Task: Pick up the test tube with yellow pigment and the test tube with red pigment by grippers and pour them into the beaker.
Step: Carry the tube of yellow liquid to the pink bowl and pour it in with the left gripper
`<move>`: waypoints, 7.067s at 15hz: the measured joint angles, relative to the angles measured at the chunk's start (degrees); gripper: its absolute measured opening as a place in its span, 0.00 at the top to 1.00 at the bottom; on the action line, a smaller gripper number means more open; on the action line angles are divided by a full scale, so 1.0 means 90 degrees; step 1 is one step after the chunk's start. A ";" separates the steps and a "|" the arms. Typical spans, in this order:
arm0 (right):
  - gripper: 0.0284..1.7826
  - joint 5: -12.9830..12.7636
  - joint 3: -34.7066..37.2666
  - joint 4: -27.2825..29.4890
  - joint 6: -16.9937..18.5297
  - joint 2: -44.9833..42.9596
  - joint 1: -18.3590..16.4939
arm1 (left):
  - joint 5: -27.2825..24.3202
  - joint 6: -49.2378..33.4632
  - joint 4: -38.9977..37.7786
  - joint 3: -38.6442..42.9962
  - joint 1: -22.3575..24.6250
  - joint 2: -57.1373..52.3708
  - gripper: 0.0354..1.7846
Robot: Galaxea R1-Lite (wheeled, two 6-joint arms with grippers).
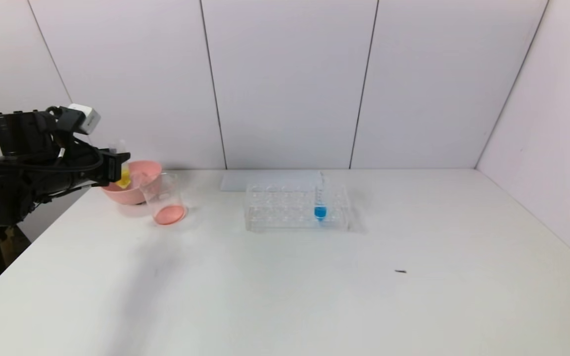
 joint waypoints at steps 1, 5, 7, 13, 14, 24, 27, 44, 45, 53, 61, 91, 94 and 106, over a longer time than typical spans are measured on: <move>0.05 0.0000 0.0000 0.0000 0.0000 0.0000 0.0000 | -0.0008 0.0054 0.0095 -0.0028 0.0000 0.0008 0.77; 0.05 0.0000 0.0000 0.0000 0.0000 0.0000 0.0000 | -0.0465 0.0477 0.0596 -0.0211 0.0061 0.0012 0.77; 0.05 0.0000 0.0000 0.0000 0.0000 0.0000 0.0000 | -0.0545 0.0857 0.1016 -0.0389 0.0129 0.0008 0.77; 0.05 0.0000 0.0000 0.0000 0.0000 0.0000 0.0000 | -0.0668 0.1696 0.2051 -0.0876 0.0230 -0.0004 0.77; 0.05 0.0000 0.0000 0.0000 0.0000 0.0000 0.0000 | -0.0719 0.1831 0.2263 -0.0968 0.0255 -0.0003 0.77; 0.05 0.0000 0.0000 0.0000 0.0000 0.0000 0.0000 | -0.0936 0.3495 0.4054 -0.1967 0.0471 0.0030 0.77; 0.05 0.0000 0.0000 0.0000 0.0001 0.0000 0.0000 | -0.1032 0.3978 0.4746 -0.2408 0.0496 0.0098 0.77; 0.05 0.0000 0.0000 0.0000 0.0000 0.0000 0.0000 | -0.1164 0.5387 0.7057 -0.4089 0.0509 0.0450 0.77; 0.05 0.0003 0.0000 0.0000 0.0000 0.0000 0.0000 | -0.1166 0.5387 0.7057 -0.4095 0.0509 0.0459 0.77; 0.05 0.0000 0.0000 0.0000 0.0000 0.0000 0.0000 | -0.1169 0.5371 0.7100 -0.4114 0.0497 0.0532 0.77; 0.05 0.0000 0.0000 0.0000 0.0000 0.0000 0.0000 | -0.1103 0.6511 0.9123 -0.5667 0.0488 0.0950 0.77; 0.05 0.0003 0.0000 0.0000 0.0000 0.0000 0.0000 | -0.0268 0.7102 0.9415 -0.6136 0.0015 0.1467 0.77; 0.05 0.0000 0.0000 0.0000 0.0000 0.0000 0.0000 | -0.0152 0.7102 0.9385 -0.6136 -0.0042 0.1494 0.77; 0.05 0.0000 0.0000 0.0000 0.0000 0.0000 0.0000 | 0.0497 0.7279 0.9404 -0.6136 -0.0284 0.1491 0.77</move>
